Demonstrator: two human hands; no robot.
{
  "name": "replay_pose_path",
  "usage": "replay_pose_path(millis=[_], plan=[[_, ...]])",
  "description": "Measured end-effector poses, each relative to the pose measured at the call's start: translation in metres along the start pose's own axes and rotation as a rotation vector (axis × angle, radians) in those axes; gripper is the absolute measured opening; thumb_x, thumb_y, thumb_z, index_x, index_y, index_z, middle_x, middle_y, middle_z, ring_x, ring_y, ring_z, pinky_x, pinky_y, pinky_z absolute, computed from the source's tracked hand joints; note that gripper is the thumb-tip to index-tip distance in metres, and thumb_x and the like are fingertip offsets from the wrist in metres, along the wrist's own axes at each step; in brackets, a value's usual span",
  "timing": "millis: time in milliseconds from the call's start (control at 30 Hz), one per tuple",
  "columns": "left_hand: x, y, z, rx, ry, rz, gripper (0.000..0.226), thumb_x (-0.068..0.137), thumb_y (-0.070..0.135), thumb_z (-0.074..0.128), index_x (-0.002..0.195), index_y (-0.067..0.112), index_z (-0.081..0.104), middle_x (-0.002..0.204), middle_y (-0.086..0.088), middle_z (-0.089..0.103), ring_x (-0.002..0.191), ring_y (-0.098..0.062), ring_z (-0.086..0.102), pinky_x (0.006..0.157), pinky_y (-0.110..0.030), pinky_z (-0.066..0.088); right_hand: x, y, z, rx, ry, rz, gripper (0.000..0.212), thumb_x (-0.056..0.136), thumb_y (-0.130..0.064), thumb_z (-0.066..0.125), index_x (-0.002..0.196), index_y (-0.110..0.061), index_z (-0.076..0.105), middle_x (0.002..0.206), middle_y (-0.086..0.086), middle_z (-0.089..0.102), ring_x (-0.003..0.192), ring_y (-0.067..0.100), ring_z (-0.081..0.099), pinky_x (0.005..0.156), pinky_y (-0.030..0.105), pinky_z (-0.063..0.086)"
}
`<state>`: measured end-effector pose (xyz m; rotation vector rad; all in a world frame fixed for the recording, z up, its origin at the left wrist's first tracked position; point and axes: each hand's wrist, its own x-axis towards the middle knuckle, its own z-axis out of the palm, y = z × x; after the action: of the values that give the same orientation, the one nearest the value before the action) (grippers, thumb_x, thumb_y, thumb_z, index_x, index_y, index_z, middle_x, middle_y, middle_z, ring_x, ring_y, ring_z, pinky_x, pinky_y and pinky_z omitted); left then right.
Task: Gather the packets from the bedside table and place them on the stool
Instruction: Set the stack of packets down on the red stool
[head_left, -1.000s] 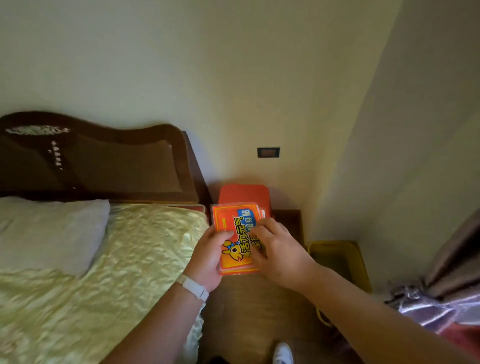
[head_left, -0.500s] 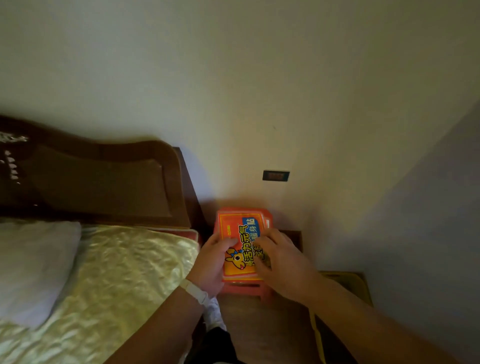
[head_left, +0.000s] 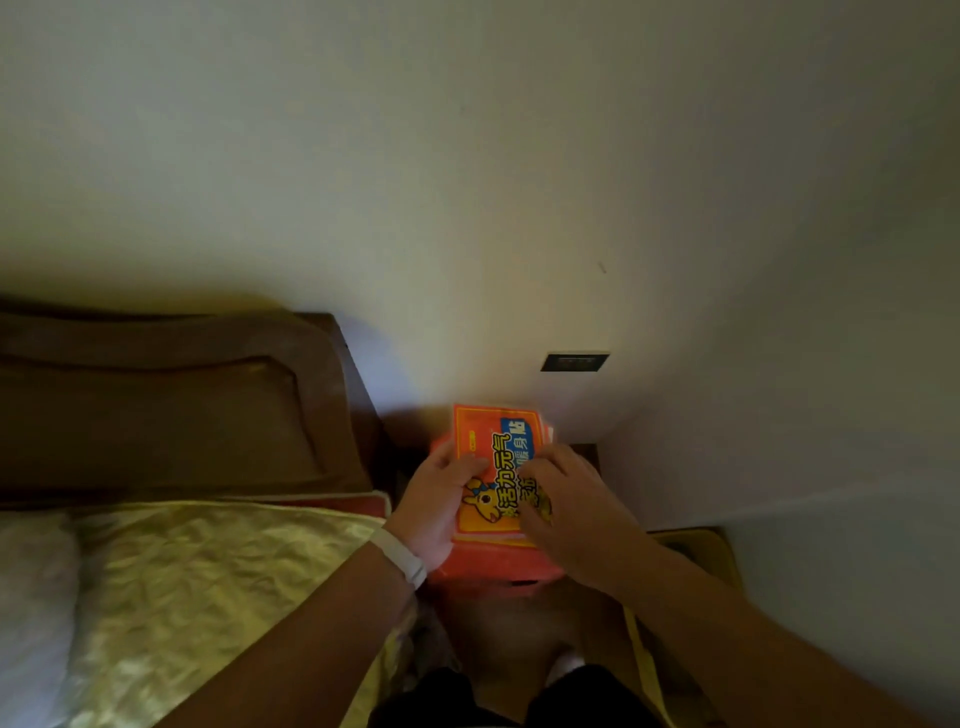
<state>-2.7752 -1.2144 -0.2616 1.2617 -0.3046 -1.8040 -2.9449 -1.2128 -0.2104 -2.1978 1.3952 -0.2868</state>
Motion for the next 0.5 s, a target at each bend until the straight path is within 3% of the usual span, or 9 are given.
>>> replay_pose_path(millis=[100, 300, 500], plan=[[0.021, 0.004, -0.003, 0.023, 0.006, -0.017, 0.032, 0.088, 0.005, 0.060, 0.120, 0.007, 0.062, 0.108, -0.026, 0.072, 0.091, -0.040, 0.071, 0.084, -0.056, 0.056, 0.022, 0.013, 0.007, 0.006, -0.023, 0.010, 0.031, 0.090, -0.028, 0.056, 0.117, -0.013, 0.052, 0.121, 0.004, 0.046, 0.108, 0.018, 0.042, 0.094, 0.032, 0.045], [0.073, 0.001, -0.007, 0.082, 0.098, -0.050, 0.033, 0.090, 0.007, 0.060, 0.123, 0.008, 0.059, 0.109, -0.024, 0.073, 0.093, -0.040, 0.072, 0.073, -0.048, 0.059, 0.060, 0.055, 0.034, 0.103, -0.080, 0.049, 0.032, 0.090, -0.026, 0.058, 0.118, -0.014, 0.051, 0.120, 0.001, 0.043, 0.107, 0.013, 0.044, 0.092, 0.031, 0.050], [0.138, -0.028, -0.025, 0.072, 0.127, -0.075, 0.038, 0.088, 0.009, 0.062, 0.127, 0.010, 0.059, 0.119, -0.027, 0.067, 0.106, -0.047, 0.066, 0.091, -0.063, 0.051, 0.098, 0.113, 0.082, 0.152, -0.114, 0.002, 0.031, 0.085, -0.022, 0.059, 0.113, -0.009, 0.054, 0.115, 0.009, 0.048, 0.101, 0.022, 0.050, 0.086, 0.035, 0.050]])
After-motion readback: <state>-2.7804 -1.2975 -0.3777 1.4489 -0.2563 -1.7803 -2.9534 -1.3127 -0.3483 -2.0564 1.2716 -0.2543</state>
